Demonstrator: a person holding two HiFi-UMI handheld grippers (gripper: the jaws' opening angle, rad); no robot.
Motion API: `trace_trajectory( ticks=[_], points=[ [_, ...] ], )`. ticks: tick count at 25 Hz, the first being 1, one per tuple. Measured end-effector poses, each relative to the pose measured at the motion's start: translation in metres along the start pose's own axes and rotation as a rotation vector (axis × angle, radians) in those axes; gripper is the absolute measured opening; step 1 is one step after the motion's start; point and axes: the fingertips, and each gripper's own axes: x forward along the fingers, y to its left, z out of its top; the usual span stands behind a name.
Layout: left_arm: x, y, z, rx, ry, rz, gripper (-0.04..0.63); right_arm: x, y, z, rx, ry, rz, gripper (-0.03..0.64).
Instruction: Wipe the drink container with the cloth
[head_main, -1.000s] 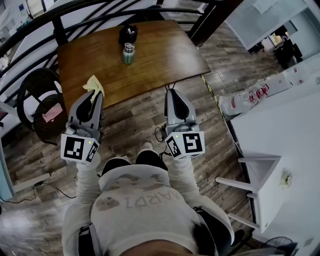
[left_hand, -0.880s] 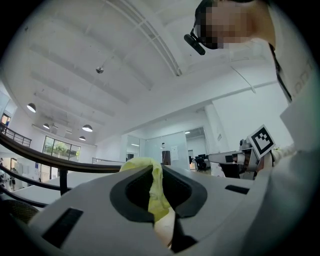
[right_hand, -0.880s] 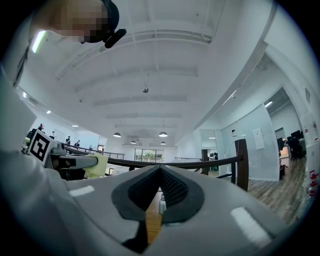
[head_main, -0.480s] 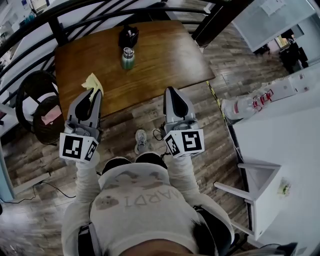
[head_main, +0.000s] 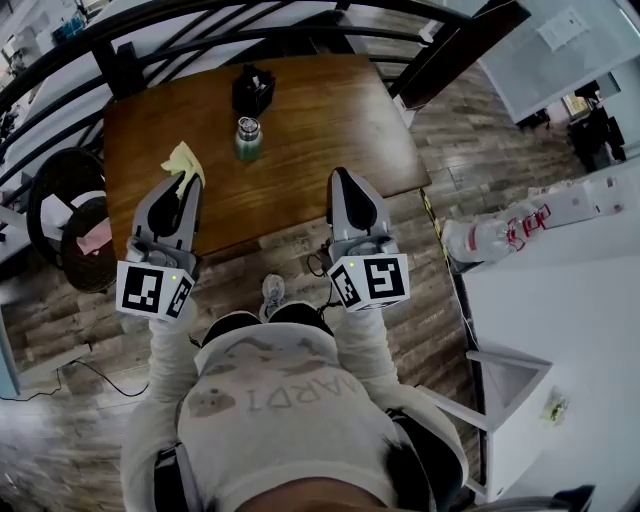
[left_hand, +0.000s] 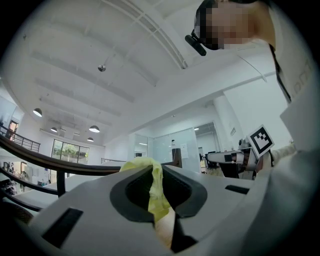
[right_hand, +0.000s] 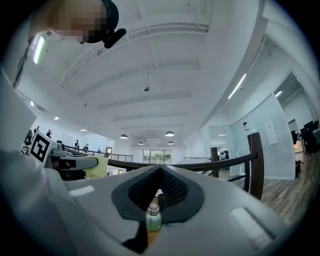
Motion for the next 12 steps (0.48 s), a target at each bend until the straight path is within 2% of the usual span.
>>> trace_trajectory(
  ticks=[12],
  points=[
    [0.059, -0.005, 0.002, 0.033, -0.02, 0.078, 0.031, 0.046, -0.053, -0.002, 0.007, -0.015, 0.089, 0.011]
  ],
)
